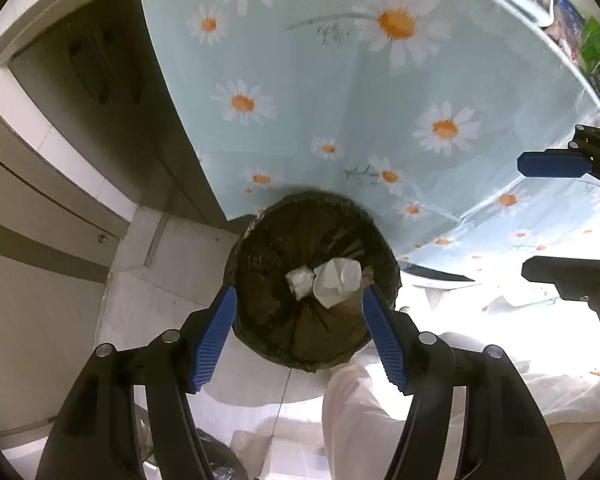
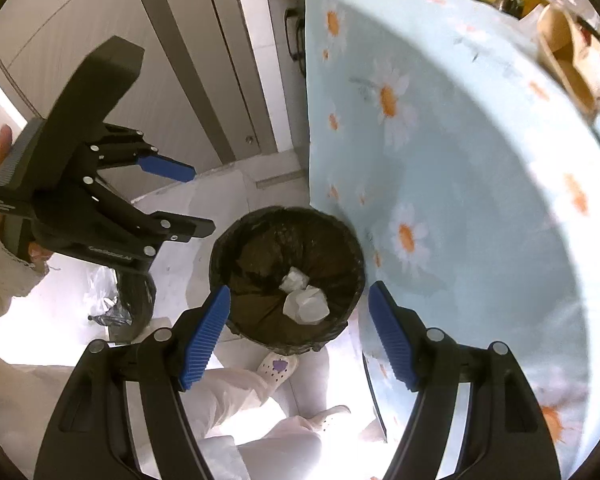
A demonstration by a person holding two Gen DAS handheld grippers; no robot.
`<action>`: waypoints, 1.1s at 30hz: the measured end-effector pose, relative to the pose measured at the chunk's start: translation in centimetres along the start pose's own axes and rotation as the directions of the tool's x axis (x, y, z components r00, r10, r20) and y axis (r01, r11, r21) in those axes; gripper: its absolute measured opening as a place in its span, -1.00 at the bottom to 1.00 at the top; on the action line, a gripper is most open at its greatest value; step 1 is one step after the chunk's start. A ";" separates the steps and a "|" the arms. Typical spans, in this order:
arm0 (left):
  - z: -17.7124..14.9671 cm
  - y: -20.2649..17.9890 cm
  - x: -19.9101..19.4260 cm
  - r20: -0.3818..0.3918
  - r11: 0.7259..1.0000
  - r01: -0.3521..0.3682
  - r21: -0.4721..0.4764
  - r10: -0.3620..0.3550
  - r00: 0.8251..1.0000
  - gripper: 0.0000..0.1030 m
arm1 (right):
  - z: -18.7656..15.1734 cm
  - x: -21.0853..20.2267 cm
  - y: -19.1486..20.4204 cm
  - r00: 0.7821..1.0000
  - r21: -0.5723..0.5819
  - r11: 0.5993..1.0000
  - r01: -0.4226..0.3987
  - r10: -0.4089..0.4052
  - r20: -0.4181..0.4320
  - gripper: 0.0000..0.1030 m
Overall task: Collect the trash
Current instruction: 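Move both tools back over the table toward the foil bundle and brown paper bag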
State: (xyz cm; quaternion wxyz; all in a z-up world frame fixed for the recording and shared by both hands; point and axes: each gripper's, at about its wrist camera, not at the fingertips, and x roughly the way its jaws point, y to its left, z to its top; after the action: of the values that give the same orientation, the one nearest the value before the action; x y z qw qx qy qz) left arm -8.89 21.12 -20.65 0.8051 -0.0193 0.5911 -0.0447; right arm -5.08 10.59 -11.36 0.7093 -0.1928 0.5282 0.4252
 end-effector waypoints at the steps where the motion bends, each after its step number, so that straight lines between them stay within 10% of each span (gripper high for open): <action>1: 0.1 -0.1 -0.3 0.006 1.000 0.000 0.005 0.000 1.000 0.23 | 0.1 -0.5 0.0 1.000 0.003 1.000 0.004 -0.004 0.008 0.39; 33: 12.0 -3.2 -8.6 0.170 0.990 -0.024 0.139 0.000 0.985 0.23 | 2.8 -14.4 -10.9 0.949 0.255 0.954 0.159 -0.219 0.227 0.39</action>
State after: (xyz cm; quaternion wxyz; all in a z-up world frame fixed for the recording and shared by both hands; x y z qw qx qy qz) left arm -0.13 18.49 -8.60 0.8521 0.0371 0.5160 -0.0795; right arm 4.18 0.74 0.95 0.8260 -0.1023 0.4590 0.3108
